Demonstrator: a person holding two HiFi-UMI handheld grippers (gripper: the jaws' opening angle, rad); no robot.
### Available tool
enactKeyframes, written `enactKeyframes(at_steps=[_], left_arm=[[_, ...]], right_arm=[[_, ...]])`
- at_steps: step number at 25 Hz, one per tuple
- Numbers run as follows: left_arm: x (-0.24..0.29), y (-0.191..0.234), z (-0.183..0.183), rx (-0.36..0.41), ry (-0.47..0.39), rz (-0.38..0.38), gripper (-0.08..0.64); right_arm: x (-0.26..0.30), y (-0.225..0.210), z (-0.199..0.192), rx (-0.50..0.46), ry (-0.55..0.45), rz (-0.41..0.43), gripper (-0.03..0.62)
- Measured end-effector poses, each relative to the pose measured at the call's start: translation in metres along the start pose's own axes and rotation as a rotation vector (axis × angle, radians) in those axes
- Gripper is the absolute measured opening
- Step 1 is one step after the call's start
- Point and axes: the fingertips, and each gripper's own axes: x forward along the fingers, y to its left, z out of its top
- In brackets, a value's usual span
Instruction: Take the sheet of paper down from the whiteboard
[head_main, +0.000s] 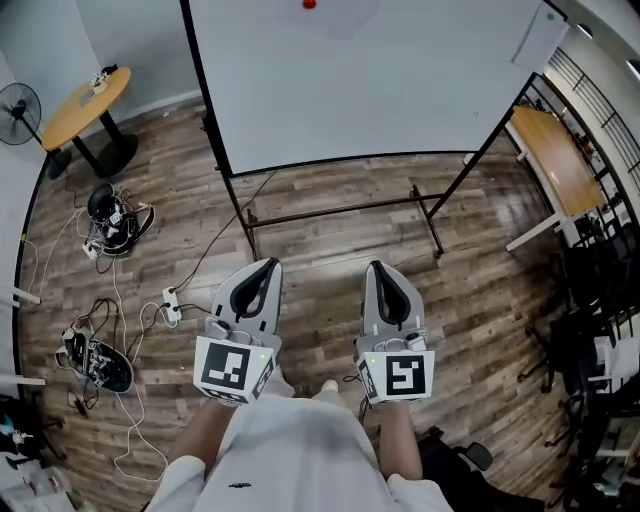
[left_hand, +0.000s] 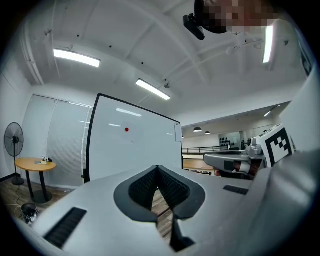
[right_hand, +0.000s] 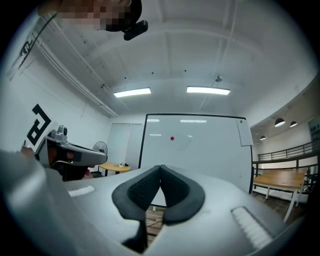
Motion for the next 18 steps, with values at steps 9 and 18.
enactKeyframes(at_steps=[9,18], left_arm=[[-0.009,0.059,-0.003,-0.031,-0.011,-0.057,0.006],[0.014,0.090,0.004,-0.031,-0.045,-0.135,0.006]], right_arm=[[0.023,0.035,-0.001,-0.016,-0.008,-0.096,0.008],[0.054,0.051,-0.012,-0.029,0.018,-0.145,0.008]])
